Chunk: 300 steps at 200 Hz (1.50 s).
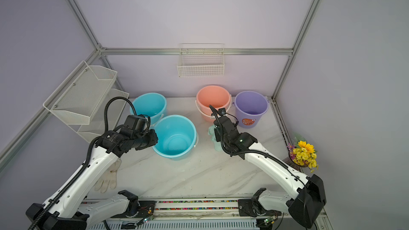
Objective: Wipe the inside of the bucket with a cloth
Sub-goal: Place the bucket at the center of the board.
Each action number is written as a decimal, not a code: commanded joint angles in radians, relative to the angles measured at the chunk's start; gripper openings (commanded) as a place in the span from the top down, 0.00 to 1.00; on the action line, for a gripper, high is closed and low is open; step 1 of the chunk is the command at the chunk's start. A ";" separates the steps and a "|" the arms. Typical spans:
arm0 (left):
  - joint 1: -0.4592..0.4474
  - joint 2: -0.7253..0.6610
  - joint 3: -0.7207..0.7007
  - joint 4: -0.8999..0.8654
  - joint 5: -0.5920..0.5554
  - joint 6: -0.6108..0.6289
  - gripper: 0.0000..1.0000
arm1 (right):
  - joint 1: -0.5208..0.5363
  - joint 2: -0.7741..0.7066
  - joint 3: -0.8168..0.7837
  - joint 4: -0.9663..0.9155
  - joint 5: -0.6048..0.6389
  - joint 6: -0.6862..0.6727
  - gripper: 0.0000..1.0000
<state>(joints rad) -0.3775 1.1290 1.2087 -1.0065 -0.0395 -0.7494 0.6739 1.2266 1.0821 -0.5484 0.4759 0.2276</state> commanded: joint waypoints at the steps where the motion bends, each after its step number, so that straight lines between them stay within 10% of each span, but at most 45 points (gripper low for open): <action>1: 0.038 0.046 0.096 0.117 -0.021 -0.075 1.00 | -0.005 -0.025 -0.005 -0.007 -0.006 0.029 1.00; 300: 0.217 0.990 0.849 0.263 -0.058 -0.370 1.00 | -0.016 0.047 0.016 0.004 -0.004 -0.066 1.00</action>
<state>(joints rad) -0.1841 2.0830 1.9789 -0.7364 -0.0395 -1.0615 0.6651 1.2705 1.0786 -0.5484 0.4717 0.1680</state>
